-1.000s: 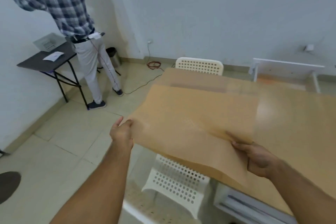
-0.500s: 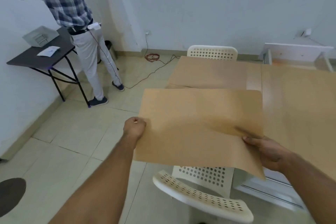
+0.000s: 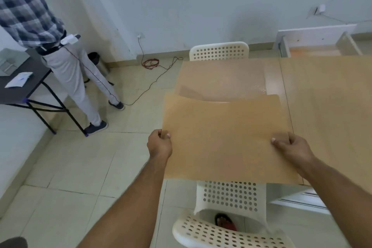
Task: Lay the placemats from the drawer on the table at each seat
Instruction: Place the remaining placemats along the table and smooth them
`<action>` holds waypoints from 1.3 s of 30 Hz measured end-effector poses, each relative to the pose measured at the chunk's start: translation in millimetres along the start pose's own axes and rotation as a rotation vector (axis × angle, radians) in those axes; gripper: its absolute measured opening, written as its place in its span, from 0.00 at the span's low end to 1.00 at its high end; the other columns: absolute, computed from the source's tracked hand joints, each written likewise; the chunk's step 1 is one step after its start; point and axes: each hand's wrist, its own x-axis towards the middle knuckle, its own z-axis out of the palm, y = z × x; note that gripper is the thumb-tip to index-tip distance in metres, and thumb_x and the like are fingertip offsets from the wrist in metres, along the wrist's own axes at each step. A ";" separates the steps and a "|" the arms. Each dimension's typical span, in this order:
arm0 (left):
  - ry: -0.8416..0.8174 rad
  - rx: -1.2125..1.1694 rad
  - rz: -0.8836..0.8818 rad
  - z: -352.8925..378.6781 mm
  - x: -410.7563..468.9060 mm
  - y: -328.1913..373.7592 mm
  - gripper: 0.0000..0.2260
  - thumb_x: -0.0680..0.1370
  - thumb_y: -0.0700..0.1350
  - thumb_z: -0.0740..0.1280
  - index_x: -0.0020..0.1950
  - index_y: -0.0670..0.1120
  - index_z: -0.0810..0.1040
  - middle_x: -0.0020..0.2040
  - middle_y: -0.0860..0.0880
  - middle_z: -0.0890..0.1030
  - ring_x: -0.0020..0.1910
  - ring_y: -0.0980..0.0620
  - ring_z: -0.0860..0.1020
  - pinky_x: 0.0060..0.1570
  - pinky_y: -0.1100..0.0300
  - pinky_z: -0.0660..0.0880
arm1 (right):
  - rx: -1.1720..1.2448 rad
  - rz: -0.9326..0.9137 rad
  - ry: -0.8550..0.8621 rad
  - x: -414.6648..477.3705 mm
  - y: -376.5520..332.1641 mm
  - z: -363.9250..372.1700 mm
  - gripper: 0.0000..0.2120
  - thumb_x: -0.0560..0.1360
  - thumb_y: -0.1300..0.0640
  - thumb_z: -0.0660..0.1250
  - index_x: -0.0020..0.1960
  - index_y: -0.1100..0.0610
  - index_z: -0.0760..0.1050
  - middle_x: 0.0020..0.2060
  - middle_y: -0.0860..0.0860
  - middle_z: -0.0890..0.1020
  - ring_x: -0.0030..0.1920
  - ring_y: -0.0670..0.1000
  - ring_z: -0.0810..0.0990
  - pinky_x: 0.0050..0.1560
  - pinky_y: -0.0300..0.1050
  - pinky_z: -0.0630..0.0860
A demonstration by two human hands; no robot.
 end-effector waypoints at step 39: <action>-0.247 0.613 0.173 50.3 124.3 -11.2 0.27 0.79 0.46 0.63 0.78 0.47 0.63 0.70 0.43 0.68 0.69 0.42 0.67 0.63 0.48 0.71 | -1.123 -0.006 0.278 41.9 12.9 96.4 0.31 0.80 0.42 0.56 0.78 0.55 0.58 0.78 0.58 0.60 0.73 0.63 0.61 0.67 0.59 0.65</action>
